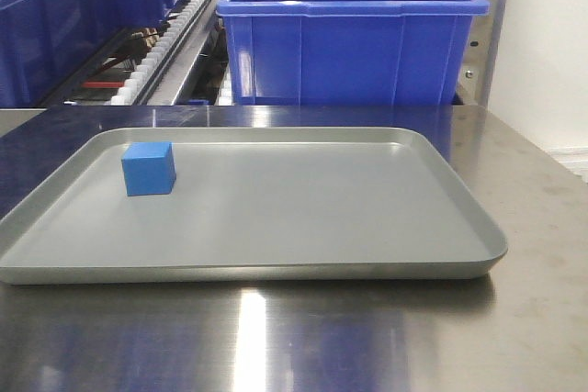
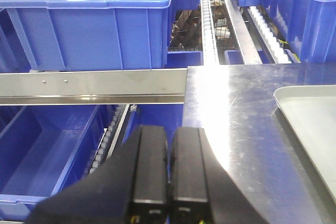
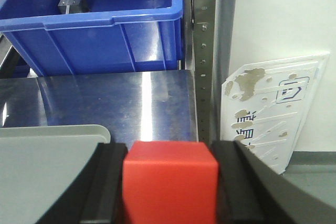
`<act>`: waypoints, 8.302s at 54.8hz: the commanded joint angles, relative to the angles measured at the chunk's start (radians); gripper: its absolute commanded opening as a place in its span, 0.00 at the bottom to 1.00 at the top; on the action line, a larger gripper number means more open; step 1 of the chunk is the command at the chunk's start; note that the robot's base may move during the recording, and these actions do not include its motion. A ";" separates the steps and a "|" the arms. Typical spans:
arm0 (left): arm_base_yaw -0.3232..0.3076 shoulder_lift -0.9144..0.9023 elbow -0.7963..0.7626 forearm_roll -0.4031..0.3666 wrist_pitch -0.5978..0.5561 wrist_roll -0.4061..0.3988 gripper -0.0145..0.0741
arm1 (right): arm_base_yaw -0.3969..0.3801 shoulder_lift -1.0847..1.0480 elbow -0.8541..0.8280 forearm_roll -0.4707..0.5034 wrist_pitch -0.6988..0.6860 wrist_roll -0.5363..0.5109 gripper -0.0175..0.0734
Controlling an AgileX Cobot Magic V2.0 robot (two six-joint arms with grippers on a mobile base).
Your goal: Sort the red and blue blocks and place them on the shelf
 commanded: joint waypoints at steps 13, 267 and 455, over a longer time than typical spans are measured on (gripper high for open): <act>-0.006 -0.018 0.029 0.002 -0.079 -0.001 0.27 | -0.007 -0.008 -0.028 -0.011 -0.089 -0.002 0.26; -0.546 1.747 -1.342 -0.262 0.557 -0.204 0.75 | -0.007 -0.008 -0.028 -0.011 -0.089 -0.002 0.26; -0.109 0.741 -0.680 -0.061 0.258 -0.241 0.25 | -0.007 -0.008 -0.028 -0.011 -0.089 -0.002 0.26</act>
